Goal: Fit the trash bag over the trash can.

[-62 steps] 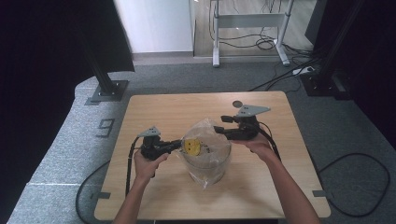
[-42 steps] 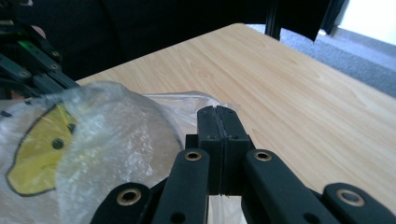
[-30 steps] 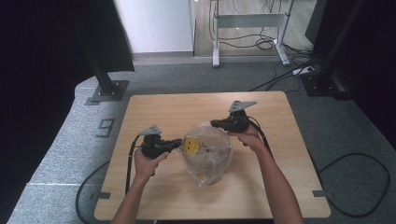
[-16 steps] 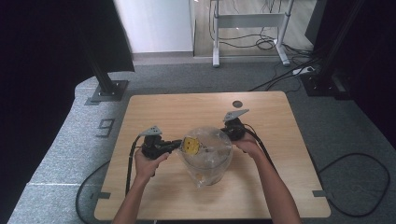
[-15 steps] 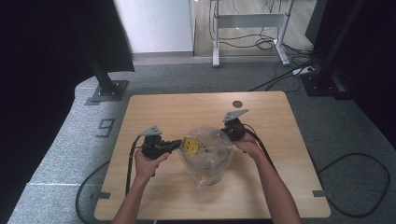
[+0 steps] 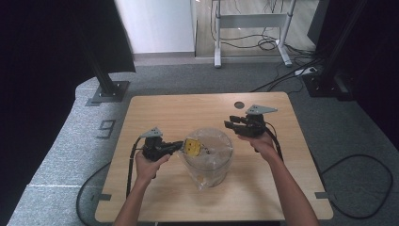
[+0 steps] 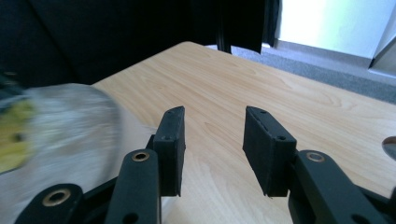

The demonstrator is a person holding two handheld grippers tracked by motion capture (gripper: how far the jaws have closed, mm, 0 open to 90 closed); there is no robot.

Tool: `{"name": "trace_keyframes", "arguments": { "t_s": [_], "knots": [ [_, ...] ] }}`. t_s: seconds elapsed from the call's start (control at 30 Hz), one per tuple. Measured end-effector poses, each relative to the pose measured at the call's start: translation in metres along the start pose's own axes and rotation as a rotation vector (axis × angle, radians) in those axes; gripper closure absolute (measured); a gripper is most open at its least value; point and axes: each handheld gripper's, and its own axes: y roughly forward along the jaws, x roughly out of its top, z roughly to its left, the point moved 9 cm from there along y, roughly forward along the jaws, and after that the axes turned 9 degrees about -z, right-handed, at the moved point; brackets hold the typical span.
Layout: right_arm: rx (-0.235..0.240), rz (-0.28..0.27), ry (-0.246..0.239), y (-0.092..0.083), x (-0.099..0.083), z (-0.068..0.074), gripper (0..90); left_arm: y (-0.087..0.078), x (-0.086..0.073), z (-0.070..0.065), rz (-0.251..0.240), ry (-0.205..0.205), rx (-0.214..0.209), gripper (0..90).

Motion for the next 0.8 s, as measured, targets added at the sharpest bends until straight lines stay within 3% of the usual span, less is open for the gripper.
{"name": "trace_keyframes", "arguments": {
  "t_s": [0.13,0.17,0.23,0.47,0.6,0.7,0.8],
  "knots": [
    [0.040,-0.033,-0.020,-0.027,0.012,0.020,55.9,0.000,0.000,-0.001,0.002,0.001,0.004,84.2],
    [0.040,-0.033,-0.020,-0.027,0.012,0.020,55.9,0.000,0.000,-0.001,0.002,0.001,0.004,84.2],
    [0.075,-0.043,-0.027,-0.047,0.016,0.042,55.5,0.001,0.000,-0.001,0.004,0.001,0.005,84.3],
    [0.185,-0.043,-0.027,-0.079,0.005,0.100,54.9,0.001,0.001,-0.002,0.006,0.000,0.010,84.4],
    [0.267,-0.030,-0.032,-0.086,-0.011,0.134,54.6,0.002,0.001,-0.002,0.004,-0.003,0.013,84.5],
    [0.362,0.008,-0.013,-0.085,-0.030,0.161,54.4,0.002,0.001,-0.002,0.004,-0.006,0.013,84.4],
    [0.402,0.037,-0.018,-0.079,-0.047,0.177,54.4,0.002,0.001,-0.002,0.005,-0.006,0.013,84.5]
  ]
}}
